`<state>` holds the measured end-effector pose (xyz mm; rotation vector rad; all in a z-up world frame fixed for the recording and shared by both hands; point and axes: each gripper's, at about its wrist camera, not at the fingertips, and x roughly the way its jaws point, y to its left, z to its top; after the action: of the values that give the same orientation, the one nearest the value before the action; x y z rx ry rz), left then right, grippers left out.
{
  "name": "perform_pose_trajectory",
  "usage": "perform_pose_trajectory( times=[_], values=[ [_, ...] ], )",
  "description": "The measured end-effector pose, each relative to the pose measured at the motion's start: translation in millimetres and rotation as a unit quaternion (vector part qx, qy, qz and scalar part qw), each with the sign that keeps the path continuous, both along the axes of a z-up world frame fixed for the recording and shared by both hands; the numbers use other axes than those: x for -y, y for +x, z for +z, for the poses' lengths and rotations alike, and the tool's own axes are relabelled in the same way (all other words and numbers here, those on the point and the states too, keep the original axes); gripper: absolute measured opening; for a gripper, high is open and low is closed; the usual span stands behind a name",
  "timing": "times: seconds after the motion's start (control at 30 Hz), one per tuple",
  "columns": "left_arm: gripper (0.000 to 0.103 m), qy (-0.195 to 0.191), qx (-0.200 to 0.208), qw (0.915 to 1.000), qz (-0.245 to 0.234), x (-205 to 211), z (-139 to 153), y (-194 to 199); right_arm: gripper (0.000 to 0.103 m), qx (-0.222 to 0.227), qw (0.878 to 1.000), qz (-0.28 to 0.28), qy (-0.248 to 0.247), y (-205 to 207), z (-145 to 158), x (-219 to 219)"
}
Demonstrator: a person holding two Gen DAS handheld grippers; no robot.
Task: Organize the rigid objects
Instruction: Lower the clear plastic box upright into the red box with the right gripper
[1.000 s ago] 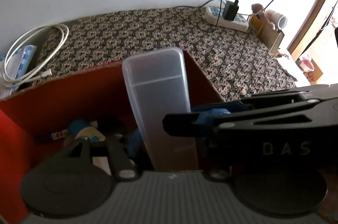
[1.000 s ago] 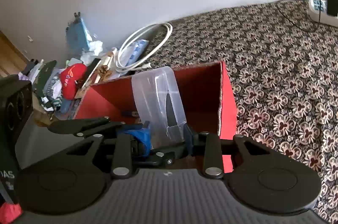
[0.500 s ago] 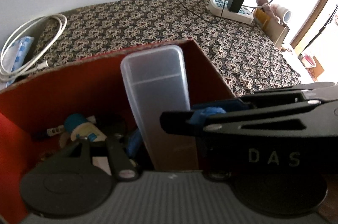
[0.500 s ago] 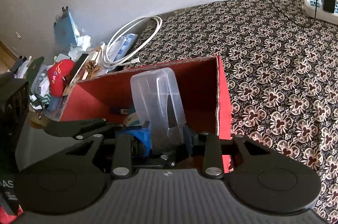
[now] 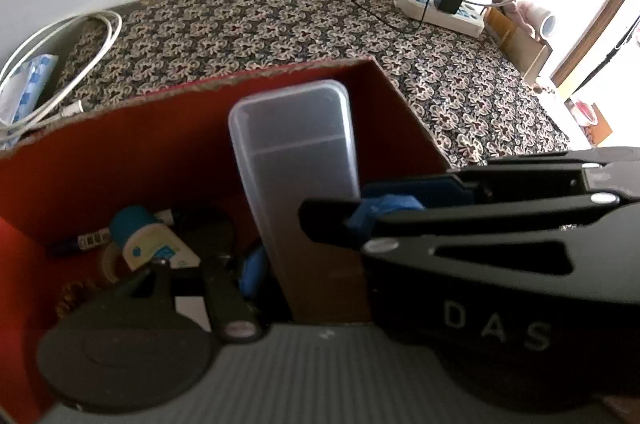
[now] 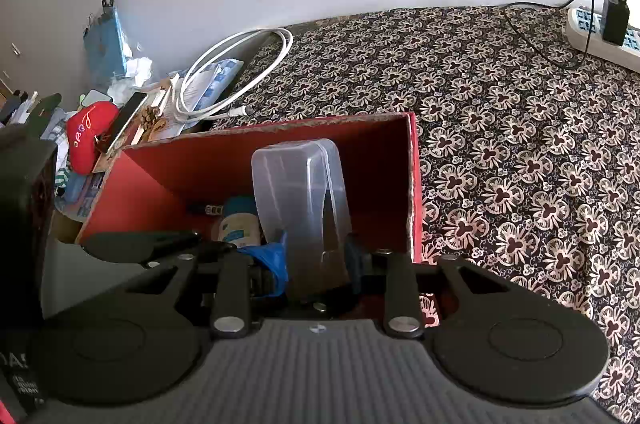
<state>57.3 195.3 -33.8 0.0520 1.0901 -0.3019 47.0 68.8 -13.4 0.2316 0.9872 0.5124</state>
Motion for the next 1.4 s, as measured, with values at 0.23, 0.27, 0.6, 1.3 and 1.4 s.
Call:
perform_pose_trajectory(
  times=[0.23, 0.27, 0.6, 1.3, 1.4],
  values=[
    [0.051, -0.009, -0.012, 0.9999, 0.0, -0.1, -1.7, 2.3, 0.012, 0.001, 1.0, -0.001, -0.003, 1.0, -0.7, -1.6],
    [0.052, -0.01, -0.013, 0.9999, 0.0, -0.2, -1.7, 2.8, 0.012, 0.0, 1.0, -0.002, -0.003, 1.7, -0.8, -1.3],
    [0.054, -0.015, -0.015, 0.9998, 0.0, 0.0, -2.0, 2.0, 0.012, 0.002, 1.0, -0.006, -0.001, 1.6, -0.9, -1.1],
    [0.057, -0.014, -0.016, 0.9998, 0.005, -1.2, -1.8, 1.9, 0.011, 0.011, 1.0, -0.013, 0.004, -0.2, -0.2, -0.8],
    [0.057, -0.014, -0.016, 0.9997, 0.007, -0.8, -1.6, 1.7, 0.012, 0.014, 1.0, -0.016, 0.005, -1.0, -0.1, -0.9]
  ],
)
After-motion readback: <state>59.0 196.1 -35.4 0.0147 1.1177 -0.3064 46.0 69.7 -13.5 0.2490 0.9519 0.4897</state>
